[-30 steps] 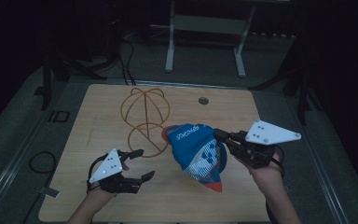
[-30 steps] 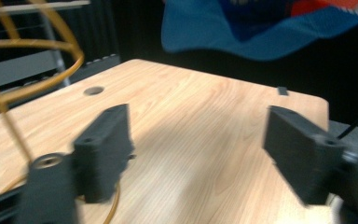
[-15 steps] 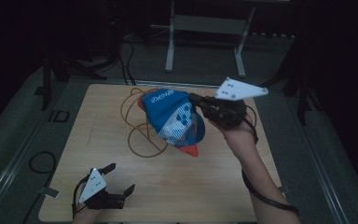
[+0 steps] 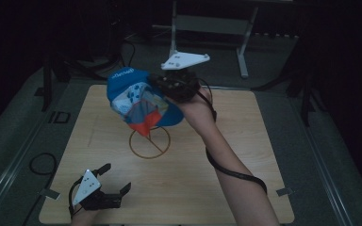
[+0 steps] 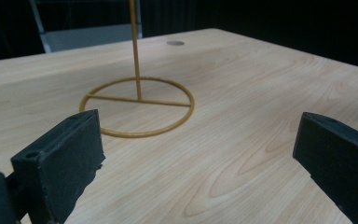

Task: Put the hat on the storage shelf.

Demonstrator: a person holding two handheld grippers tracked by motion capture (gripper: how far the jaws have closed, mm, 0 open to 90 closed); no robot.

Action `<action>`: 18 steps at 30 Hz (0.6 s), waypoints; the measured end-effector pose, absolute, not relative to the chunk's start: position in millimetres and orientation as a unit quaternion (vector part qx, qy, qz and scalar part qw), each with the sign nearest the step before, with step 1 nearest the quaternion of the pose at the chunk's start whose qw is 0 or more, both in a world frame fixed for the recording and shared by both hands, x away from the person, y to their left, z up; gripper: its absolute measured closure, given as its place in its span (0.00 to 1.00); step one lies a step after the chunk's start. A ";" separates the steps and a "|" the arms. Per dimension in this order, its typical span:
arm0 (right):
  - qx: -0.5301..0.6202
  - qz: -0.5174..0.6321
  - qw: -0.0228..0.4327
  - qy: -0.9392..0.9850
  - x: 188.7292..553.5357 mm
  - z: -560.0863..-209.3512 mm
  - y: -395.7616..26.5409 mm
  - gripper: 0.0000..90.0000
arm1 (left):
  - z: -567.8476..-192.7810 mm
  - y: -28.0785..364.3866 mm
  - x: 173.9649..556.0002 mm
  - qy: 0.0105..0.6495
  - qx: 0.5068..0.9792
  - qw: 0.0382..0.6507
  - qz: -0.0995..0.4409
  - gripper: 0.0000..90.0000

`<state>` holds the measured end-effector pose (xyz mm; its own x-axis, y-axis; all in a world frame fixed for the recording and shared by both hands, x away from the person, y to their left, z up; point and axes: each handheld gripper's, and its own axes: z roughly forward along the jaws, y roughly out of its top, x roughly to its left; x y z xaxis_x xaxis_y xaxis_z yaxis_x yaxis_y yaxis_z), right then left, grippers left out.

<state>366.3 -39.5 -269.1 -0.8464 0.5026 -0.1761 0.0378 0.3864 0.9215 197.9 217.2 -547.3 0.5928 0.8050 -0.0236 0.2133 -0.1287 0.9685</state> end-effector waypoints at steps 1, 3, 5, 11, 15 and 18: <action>0.168 0.523 0.218 0.806 368.0 -270.3 -32.8 1.00 | -547.0 217.8 197.8 0.364 0.701 0.551 0.269 0.02; 0.165 0.516 0.217 0.812 371.2 -273.2 -20.3 1.00 | -547.0 219.4 197.4 0.366 0.698 0.554 0.269 0.02; 0.164 0.500 0.219 0.822 376.6 -279.7 -5.1 1.00 | -547.1 220.4 197.3 0.367 0.698 0.554 0.269 0.02; 0.171 0.472 0.216 0.837 385.3 -297.0 7.2 1.00 | -547.5 222.7 196.9 0.369 0.695 0.557 0.266 0.02; 0.178 0.460 0.205 0.845 392.1 -307.3 7.8 1.00 | -548.2 222.8 197.9 0.370 0.694 0.560 0.261 0.02; 0.181 0.457 0.206 0.846 393.2 -310.6 6.2 1.00 | -548.3 221.9 198.4 0.369 0.696 0.558 0.261 0.02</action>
